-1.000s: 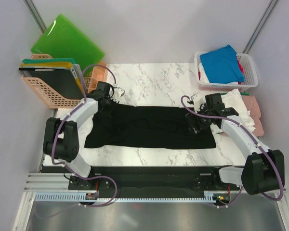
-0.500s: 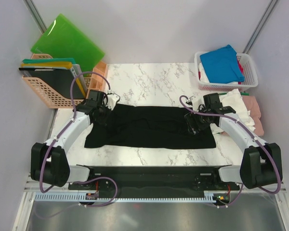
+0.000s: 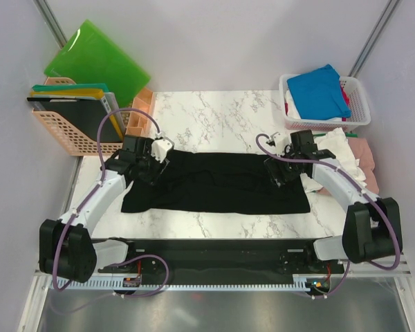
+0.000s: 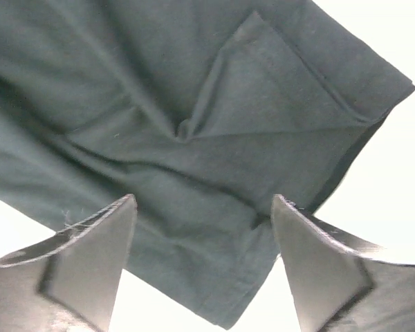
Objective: Fold and stack the t-shirts
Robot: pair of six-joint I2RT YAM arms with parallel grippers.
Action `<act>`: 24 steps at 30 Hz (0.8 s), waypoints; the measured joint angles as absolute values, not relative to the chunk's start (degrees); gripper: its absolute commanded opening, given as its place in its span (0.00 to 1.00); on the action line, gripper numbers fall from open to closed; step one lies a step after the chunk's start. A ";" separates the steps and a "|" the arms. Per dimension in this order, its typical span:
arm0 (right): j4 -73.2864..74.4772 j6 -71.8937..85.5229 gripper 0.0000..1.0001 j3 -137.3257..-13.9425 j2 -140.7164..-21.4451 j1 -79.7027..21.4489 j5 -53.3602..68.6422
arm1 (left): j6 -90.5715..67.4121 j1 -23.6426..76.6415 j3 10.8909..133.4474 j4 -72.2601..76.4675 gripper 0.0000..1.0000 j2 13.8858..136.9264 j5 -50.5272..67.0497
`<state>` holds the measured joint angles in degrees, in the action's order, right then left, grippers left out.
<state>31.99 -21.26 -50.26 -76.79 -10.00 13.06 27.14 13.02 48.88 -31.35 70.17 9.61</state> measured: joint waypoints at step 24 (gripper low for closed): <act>25.43 -15.22 0.54 -74.85 -110.19 -10.02 11.11 | 28.34 12.60 49.15 -26.85 0.56 80.25 12.64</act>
<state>25.43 -15.22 -74.85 -110.19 -10.02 11.11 28.34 12.60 49.15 -26.85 80.25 12.64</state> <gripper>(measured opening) 0.553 0.560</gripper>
